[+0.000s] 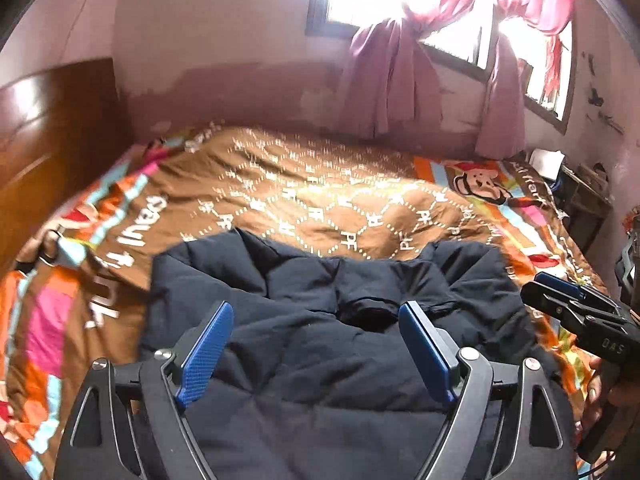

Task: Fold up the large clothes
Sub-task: 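Release the folded jacket with both tools and lift them away, then move both tools down to the hem of the navy jacket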

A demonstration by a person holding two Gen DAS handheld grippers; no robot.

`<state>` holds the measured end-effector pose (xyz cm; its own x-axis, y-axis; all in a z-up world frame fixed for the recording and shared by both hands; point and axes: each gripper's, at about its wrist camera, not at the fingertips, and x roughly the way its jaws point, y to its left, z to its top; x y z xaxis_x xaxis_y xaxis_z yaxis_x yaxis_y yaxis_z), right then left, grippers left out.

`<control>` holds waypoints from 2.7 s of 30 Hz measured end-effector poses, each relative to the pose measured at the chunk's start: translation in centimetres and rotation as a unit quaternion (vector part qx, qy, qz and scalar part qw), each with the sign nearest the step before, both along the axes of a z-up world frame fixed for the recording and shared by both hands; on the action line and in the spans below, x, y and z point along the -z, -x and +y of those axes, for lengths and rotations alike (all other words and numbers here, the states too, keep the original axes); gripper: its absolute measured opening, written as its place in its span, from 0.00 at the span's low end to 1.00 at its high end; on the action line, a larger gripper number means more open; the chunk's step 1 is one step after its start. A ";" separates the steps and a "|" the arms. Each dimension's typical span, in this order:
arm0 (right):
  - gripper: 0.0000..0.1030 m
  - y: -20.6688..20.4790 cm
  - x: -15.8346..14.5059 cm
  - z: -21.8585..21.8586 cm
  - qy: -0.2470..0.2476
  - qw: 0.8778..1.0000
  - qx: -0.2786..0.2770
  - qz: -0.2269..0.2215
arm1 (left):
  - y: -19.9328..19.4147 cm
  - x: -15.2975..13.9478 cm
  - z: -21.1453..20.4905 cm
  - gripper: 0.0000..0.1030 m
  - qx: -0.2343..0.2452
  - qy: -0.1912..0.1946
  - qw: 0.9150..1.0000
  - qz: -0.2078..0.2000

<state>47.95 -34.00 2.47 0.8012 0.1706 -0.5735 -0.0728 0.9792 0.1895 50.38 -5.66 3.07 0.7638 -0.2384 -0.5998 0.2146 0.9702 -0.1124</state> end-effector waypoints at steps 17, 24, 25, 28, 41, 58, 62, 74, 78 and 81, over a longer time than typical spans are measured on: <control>0.96 14.5 -11.3 2.0 0.032 0.994 0.006 -0.102 | 14.6 -12.4 1.6 0.99 -0.016 0.015 0.991 -0.132; 0.99 20.4 -14.4 2.5 0.052 0.990 0.030 -0.126 | 19.5 -14.8 1.9 1.00 -0.006 0.033 0.987 -0.156; 0.99 21.2 -14.7 2.5 0.055 0.990 0.032 -0.128 | 20.2 -15.0 2.1 1.00 -0.005 0.041 0.987 -0.153; 0.99 23.2 -15.3 3.3 0.095 0.986 0.058 -0.121 | 22.0 -15.3 2.6 1.00 -0.007 0.052 0.987 -0.152; 0.99 32.7 -16.4 7.1 0.168 0.972 0.054 -0.156 | 30.7 -14.5 3.8 1.00 -0.019 0.023 0.983 -0.181; 0.99 40.9 -11.6 8.1 0.185 0.971 0.034 -0.149 | 39.3 -7.6 3.3 1.00 -0.018 -0.058 0.986 -0.153; 0.99 42.0 -9.5 8.1 0.185 0.971 0.040 -0.144 | 40.2 -5.5 3.3 1.00 -0.019 -0.060 0.987 -0.146; 0.99 44.7 -4.1 8.2 0.190 0.975 0.031 -0.114 | 43.1 0.4 3.2 1.00 -0.015 -0.132 0.982 -0.135; 0.99 44.9 -2.4 7.6 0.190 0.977 0.029 -0.093 | 43.0 2.9 4.5 1.00 -0.008 -0.127 0.987 -0.101; 0.99 45.1 -0.9 7.2 0.187 0.979 0.023 -0.076 | 43.0 5.2 5.7 1.00 -0.006 -0.132 0.989 -0.073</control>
